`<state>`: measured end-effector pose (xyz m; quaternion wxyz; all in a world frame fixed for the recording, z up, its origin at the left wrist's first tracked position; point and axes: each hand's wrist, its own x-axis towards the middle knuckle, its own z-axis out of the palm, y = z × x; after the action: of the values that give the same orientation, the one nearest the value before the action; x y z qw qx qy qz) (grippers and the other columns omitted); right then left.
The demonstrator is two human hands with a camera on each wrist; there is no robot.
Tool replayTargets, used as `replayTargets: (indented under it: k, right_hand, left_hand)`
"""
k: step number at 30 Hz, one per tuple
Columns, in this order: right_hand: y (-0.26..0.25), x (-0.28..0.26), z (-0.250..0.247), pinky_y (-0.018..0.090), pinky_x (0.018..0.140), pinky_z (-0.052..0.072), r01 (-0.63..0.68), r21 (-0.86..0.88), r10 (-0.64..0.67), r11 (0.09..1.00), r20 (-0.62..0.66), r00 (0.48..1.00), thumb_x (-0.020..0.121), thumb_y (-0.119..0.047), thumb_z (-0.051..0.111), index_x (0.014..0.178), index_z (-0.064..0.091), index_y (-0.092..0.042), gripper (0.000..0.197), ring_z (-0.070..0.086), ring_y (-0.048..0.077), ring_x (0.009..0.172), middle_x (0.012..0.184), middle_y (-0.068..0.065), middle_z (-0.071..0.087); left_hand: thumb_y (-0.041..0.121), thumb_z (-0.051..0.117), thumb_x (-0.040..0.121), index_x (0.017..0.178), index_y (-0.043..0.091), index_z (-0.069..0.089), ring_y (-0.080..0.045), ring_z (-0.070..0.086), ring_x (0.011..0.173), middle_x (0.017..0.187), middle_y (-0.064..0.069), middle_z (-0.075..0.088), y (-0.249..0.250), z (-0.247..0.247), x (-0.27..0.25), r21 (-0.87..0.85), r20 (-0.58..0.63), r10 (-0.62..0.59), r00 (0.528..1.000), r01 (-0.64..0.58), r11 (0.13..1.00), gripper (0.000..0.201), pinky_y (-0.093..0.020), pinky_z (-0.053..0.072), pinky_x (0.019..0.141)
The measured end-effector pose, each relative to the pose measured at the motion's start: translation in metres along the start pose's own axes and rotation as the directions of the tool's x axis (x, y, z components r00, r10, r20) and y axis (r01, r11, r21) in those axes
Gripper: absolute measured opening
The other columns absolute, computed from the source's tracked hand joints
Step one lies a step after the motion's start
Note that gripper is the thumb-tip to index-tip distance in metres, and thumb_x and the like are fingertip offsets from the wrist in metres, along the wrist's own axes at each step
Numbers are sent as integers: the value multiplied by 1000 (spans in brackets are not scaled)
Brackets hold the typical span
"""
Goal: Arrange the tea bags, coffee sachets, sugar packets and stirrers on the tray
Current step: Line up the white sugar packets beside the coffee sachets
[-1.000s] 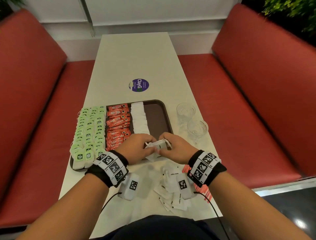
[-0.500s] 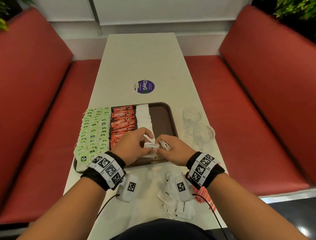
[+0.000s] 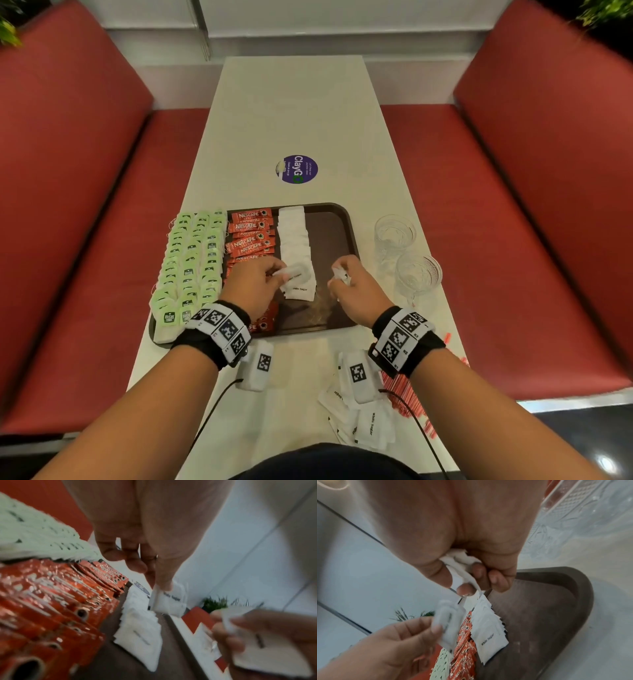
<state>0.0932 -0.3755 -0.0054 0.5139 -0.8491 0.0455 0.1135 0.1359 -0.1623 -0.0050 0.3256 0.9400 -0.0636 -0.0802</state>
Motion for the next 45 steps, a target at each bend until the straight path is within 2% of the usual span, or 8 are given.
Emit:
replayTargets:
  k: [6,15,22,30,34,37,41,45]
  right_hand:
    - [0,2,-7,32,66,41,-74,115,72,991,23,997,86,-14,50,92,50,-11,7,47,16,69,80,3,53]
    - [9,10,-11,33,61,39,-40,17,40,999,8,999,91,-11,55,89,51,4,15,48,19,66,75,7,50]
    - [14,11,-17,25,57,41,-25,11,26,1000,-44,999,86,-10,64,86,59,0,12,51,13,63,73,11,57]
    - [16,9,-12,25,61,50,-48,25,49,999,-29,998,89,-11,64,94,63,-8,6,58,12,71,81,2,64]
    - [18,11,-10,27,65,48,14,4,-14,1000,-53,998,92,-15,64,93,62,-12,3,56,13,72,85,7,65]
    - [17,12,-9,28,68,49,57,-6,-57,998,-56,997,94,-20,66,93,62,-14,8,58,17,73,85,7,65]
    - [15,14,-4,26,65,46,70,-23,-70,997,-1,998,94,-23,66,93,62,-16,9,54,11,69,81,5,63]
    - [11,14,-5,11,61,44,-7,27,7,1000,-6,1000,99,-22,57,111,53,-17,14,58,7,74,87,-4,65]
  left_hand:
    - [37,67,92,102,30,73,-17,62,98,104,6,69,-5,19,18,333,256,-44,966,-46,942,14,-31,49,86]
    - [42,77,79,94,32,60,-18,59,91,97,6,61,-4,31,29,356,110,-77,991,33,934,25,-38,53,84]
    - [45,78,77,89,36,66,-18,55,98,98,9,64,-2,43,23,493,220,-43,975,-73,867,20,-39,49,89]
    - [49,75,80,89,35,63,-18,53,100,94,11,63,4,41,26,457,209,-28,978,-72,886,20,-38,48,89]
    - [49,58,94,88,29,67,-16,57,84,83,9,64,6,34,22,243,151,77,986,-112,963,22,-39,51,78]
    - [51,46,99,90,27,68,-7,56,76,81,11,64,13,25,16,55,109,160,981,-166,985,34,-29,45,68]
    - [45,61,94,102,33,71,6,49,76,90,20,64,15,21,10,42,151,246,957,-255,966,18,-17,32,66]
    - [38,64,94,98,28,72,-7,57,81,88,12,66,5,20,11,97,76,81,994,-88,991,13,-28,42,72]
